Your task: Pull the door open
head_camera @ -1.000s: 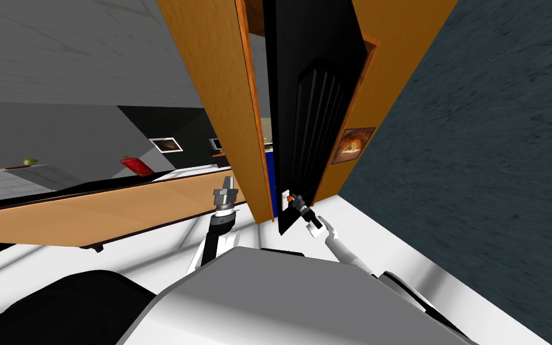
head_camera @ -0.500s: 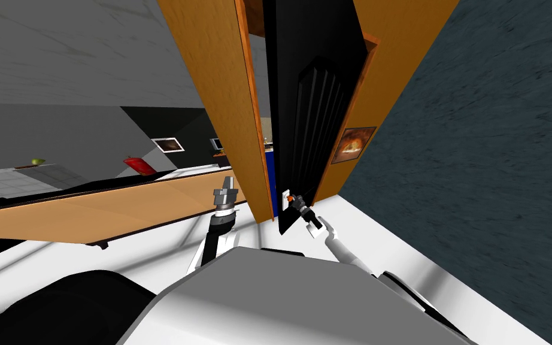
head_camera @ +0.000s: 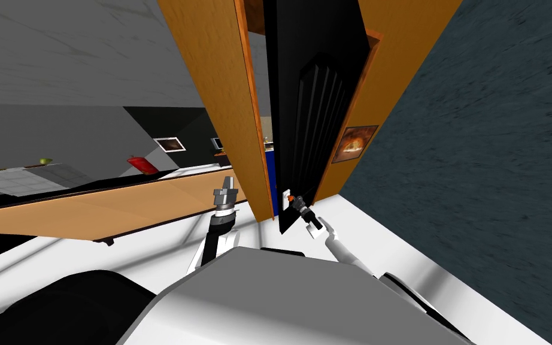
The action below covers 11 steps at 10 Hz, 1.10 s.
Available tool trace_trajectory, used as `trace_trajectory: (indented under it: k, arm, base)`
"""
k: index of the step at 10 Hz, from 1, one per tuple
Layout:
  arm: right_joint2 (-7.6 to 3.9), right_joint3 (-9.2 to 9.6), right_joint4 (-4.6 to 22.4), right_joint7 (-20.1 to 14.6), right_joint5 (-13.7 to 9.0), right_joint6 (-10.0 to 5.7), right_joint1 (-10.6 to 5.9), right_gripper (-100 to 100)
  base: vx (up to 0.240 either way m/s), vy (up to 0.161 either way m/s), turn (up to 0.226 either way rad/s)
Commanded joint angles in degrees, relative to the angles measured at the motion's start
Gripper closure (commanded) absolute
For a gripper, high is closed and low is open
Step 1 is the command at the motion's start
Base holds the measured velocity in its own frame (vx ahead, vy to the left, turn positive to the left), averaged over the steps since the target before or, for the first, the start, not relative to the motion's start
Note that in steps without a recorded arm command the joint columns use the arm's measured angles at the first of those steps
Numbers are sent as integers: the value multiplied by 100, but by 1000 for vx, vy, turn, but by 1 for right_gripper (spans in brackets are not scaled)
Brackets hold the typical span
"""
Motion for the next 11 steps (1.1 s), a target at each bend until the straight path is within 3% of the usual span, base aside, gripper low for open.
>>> trace_trajectory:
  k: [1,3,4,7,9,11]
  arm:
    - [87,174,-4,-254,-108,-104,-14,-100]
    - [87,174,-4,-254,-108,-104,-14,-100]
    - [69,194,-17,-483,-236,-106,-1,-100]
    - [69,194,-17,-483,-236,-106,-1,-100]
    - [32,237,-44,-848,-506,-112,28,-100]
    - [32,237,-44,-953,-506,-112,28,-100]
  base:
    - [-31,-12,92]
    - [-18,-25,14]
    - [-45,-37,59]
    - [-33,-5,23]
    - [-72,-16,121]
    - [-39,-36,21]
